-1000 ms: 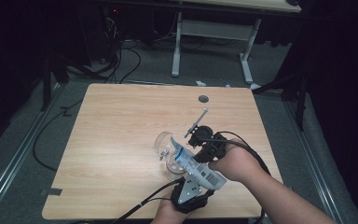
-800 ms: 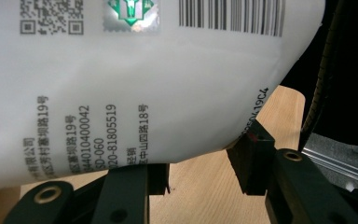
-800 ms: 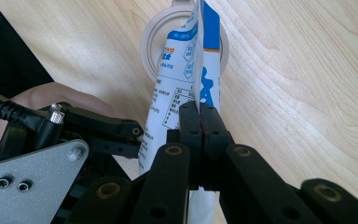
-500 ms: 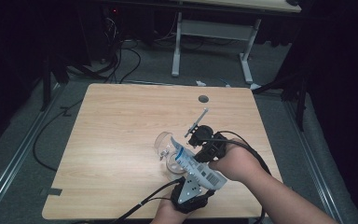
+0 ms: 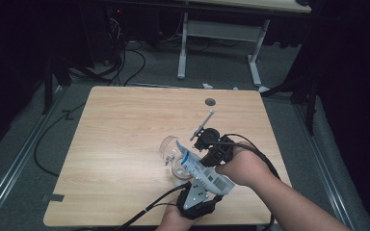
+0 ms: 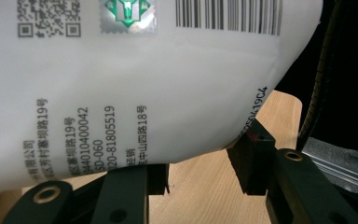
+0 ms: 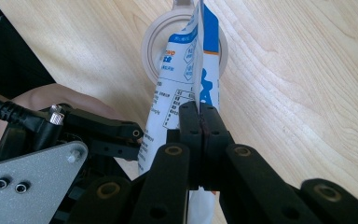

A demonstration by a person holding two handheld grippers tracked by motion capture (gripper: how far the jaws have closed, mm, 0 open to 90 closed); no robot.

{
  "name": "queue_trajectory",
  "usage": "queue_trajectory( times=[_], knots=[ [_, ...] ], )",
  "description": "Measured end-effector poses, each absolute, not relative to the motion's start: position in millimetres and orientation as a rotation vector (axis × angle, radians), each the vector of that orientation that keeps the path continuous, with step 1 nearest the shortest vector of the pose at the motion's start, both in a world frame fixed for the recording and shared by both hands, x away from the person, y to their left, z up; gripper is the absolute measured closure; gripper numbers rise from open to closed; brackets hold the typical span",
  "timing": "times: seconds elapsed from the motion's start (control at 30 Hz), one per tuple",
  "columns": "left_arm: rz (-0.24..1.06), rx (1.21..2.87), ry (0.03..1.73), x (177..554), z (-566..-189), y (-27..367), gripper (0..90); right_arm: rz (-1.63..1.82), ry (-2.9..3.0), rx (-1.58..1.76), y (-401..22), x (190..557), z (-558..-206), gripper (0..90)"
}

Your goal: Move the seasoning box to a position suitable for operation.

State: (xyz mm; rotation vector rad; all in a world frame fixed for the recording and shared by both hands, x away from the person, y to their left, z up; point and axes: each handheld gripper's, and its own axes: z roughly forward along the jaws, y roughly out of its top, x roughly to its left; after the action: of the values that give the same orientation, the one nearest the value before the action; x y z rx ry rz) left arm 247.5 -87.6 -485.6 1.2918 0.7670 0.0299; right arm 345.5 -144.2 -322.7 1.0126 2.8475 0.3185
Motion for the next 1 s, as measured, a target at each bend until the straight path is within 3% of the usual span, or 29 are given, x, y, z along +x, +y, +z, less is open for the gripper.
queue_trajectory(
  times=[1.0],
  knots=[
    [0.039,1.286,0.764,247.0,-485.7,-85.8,61.9,0.316,2.854,1.006,-139.4,347.0,-324.0,90.0]
  ],
)
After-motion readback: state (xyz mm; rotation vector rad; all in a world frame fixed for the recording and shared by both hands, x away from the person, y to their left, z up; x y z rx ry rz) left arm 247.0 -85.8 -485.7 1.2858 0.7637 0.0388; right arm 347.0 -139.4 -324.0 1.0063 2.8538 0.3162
